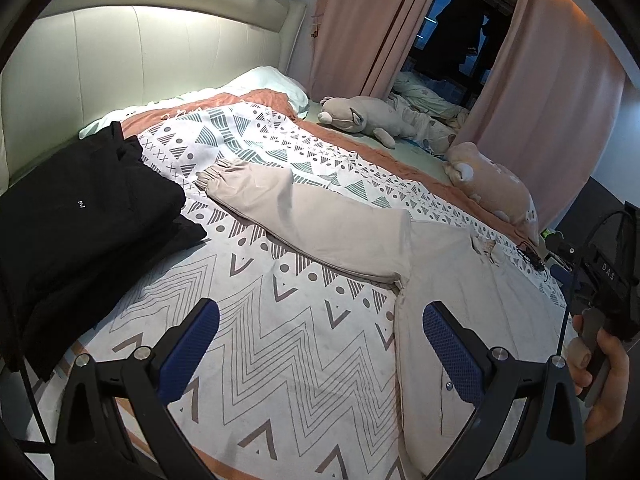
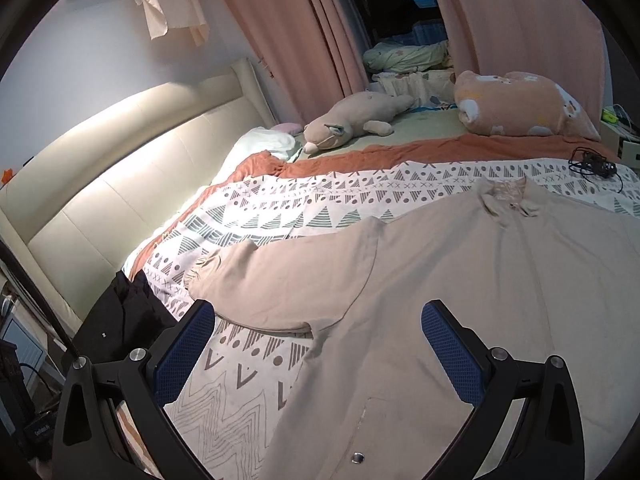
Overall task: Fold large clothes
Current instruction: 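Move both grippers down toward the beige jacket's sleeve and body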
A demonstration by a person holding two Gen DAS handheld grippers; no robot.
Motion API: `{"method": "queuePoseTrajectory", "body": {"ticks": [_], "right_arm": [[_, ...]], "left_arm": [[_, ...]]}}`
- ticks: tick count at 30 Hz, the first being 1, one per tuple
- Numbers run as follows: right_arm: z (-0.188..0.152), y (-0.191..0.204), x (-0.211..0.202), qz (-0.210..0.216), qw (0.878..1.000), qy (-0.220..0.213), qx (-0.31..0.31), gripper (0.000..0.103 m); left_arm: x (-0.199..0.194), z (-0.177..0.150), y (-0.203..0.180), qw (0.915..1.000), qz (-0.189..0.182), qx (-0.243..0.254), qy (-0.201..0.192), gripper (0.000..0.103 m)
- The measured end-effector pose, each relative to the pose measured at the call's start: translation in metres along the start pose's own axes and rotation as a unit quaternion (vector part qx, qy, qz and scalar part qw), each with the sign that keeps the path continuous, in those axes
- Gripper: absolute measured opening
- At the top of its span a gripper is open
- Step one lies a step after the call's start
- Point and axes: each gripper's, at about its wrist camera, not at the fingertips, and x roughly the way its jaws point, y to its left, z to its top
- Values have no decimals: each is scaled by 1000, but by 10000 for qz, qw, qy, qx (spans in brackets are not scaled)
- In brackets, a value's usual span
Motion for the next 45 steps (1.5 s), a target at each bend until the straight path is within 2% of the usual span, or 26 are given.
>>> {"method": "queuePoseTrajectory", "body": {"ticks": [6, 11, 13, 17, 23, 26, 27, 34, 36, 40, 43, 45], "right_arm": [[-8, -12, 39, -10, 9999, 27, -102, 103], [-20, -42, 73, -230, 9980, 417, 426, 103], [-18, -46, 79, -339, 9975, 492, 388, 103], [-6, -50, 85, -421, 9963, 495, 555, 103], [-8, -57, 93, -458, 9937, 616, 819, 103], [-5, -61, 103, -409, 9930, 659, 890, 103], [-4, -64, 107, -384, 9926, 668, 942, 103], [-4, -71, 132, -499, 9917, 771, 899, 103], [-7, -72, 137, -595, 9908, 795, 917, 97], [-11, -73, 146, -615, 9884, 905, 1053, 91], [-13, -68, 154, -570, 9882, 1010, 1003, 89], [-13, -67, 159, -502, 9878, 1065, 1024, 88]], "left_arm": [[50, 15, -2, 9993, -46, -111, 363, 103], [103, 26, -6, 9971, -129, -350, 663, 101], [125, 30, -6, 9968, -10, -369, 711, 100], [174, 37, 2, 9939, -15, -533, 961, 100], [235, 44, 33, 9885, 88, -792, 1284, 100], [259, 47, 54, 9842, 124, -1051, 1419, 86], [265, 48, 57, 9835, 126, -1079, 1444, 86], [294, 62, 72, 9842, 52, -1142, 1354, 83], [303, 69, 76, 9840, -54, -1190, 1325, 83], [316, 80, 81, 9854, -194, -1120, 1269, 83], [318, 87, 84, 9867, -326, -1176, 1070, 81], [312, 93, 80, 9879, -559, -1130, 902, 79]]}}
